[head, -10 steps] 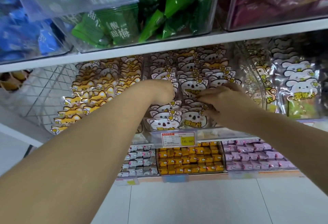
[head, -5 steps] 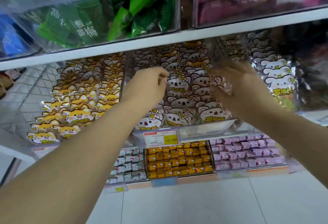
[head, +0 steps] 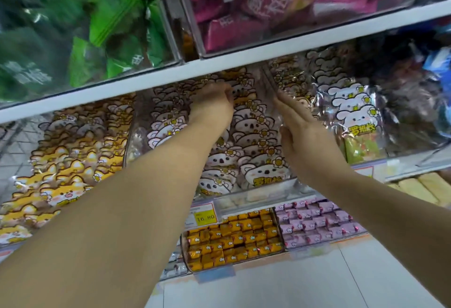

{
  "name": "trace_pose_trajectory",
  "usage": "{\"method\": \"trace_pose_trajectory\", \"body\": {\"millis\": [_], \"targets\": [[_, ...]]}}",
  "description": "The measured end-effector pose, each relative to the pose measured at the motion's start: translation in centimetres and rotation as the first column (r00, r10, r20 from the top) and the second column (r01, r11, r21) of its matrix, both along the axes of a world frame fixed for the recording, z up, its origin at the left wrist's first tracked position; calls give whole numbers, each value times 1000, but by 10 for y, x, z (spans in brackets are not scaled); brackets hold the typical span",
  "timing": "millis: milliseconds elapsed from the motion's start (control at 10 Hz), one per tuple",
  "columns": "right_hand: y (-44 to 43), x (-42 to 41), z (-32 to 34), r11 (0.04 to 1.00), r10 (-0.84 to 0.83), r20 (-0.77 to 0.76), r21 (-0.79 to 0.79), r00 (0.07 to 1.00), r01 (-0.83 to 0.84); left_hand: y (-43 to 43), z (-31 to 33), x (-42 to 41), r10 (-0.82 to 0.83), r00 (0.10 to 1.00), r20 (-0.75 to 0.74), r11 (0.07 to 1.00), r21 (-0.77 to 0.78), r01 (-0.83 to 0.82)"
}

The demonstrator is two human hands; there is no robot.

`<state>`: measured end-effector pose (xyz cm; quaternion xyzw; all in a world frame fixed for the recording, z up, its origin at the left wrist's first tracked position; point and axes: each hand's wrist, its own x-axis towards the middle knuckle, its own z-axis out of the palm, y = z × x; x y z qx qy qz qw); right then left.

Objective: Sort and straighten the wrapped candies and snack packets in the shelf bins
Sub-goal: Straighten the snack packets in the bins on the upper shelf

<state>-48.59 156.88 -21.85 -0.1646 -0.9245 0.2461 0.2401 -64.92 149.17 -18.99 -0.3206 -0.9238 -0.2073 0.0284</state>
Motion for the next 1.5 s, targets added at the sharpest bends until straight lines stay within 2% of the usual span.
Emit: {"method": "trace_pose_trajectory", "body": {"millis": [100,200,300,400,500,600,800,900,1000,1100,1200,1300,1400,1500], "targets": [[2,-1,-4,1000,10,-29,-1,1000,-10,8,1,-7,56,995,82,998,-19,-55],[3,-3,-8,1000,23,-62,-9,998,-23,10,5,-11,41,989,140,999,-25,-38],[4,-4,-11,1000,25,-80,0,997,-25,7,1,-10,25,998,49,999,41,-27],[4,-4,-12,1000,24,-79,18,997,-23,3,-4,-9,-31,998,49,998,60,28],[4,-4,-13,1000,22,-86,18,996,-20,4,-5,-14,-75,994,-74,996,-58,71],[4,-4,-13,1000,20,-102,7,995,-20,2,-1,-11,-158,982,-99,983,-105,148],[4,-4,-13,1000,25,-105,9,994,-25,-5,5,1,-157,988,-10,988,-7,157],[4,-4,-13,999,33,-106,11,994,-32,-13,8,8,-172,970,-172,979,79,188],[3,-3,-11,1000,19,-84,-7,996,-19,-31,9,19,-83,949,-303,918,348,191],[1,-3,-8,999,6,-69,-32,998,-8,-55,12,42,-79,968,-238,855,483,189],[-4,-2,-2,999,-33,-62,-23,998,31,-75,13,55,-148,969,-197,807,543,233],[-23,2,8,995,-68,-80,69,994,74,-92,18,62,-256,953,-160,746,594,300],[-56,1,20,986,11,-160,167,987,16,-115,18,71,-340,915,-215,693,600,399],[-89,-8,34,985,64,-271,171,960,-17,-146,19,70,-384,905,-183,655,637,406]]}}
